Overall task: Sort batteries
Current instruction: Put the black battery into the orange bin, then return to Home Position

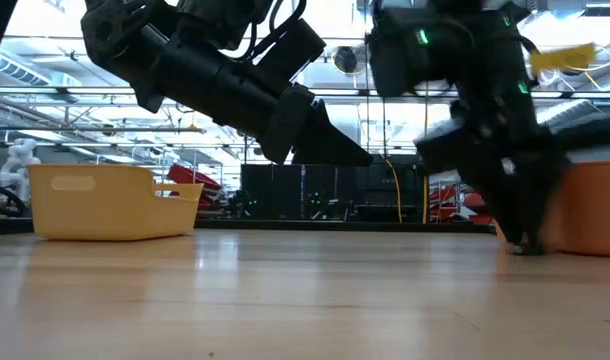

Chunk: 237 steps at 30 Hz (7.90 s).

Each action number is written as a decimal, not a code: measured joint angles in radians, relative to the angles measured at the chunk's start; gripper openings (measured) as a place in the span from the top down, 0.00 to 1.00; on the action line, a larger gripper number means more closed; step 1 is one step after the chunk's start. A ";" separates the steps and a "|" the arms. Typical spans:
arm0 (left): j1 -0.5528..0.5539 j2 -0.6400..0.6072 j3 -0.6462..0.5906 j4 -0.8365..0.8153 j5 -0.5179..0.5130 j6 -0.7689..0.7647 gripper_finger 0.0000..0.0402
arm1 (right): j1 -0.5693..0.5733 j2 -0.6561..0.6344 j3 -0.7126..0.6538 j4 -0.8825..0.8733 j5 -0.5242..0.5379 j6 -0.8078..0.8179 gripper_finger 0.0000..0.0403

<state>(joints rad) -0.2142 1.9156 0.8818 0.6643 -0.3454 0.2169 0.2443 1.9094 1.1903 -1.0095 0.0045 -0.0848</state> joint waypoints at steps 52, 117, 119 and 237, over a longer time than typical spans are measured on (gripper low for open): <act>0.002 -0.006 0.004 -0.331 0.176 -0.184 0.57 | -0.125 -0.006 -0.048 0.348 0.015 0.308 0.96; 0.061 -0.006 0.003 -0.264 0.078 -0.160 0.57 | -0.083 -0.062 -0.058 0.418 0.115 0.487 0.71; 0.061 -0.006 0.003 -0.264 0.079 -0.160 0.57 | -0.096 -0.036 -0.058 0.427 0.093 0.479 0.71; 0.144 -1.531 -0.847 -0.458 -0.129 -0.415 0.98 | -0.644 -1.908 -1.176 1.489 -0.034 0.050 1.00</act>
<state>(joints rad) -0.0702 0.3843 0.0349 0.2062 -0.4740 -0.1986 -0.3995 0.0010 0.0143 0.4792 -0.0296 -0.0353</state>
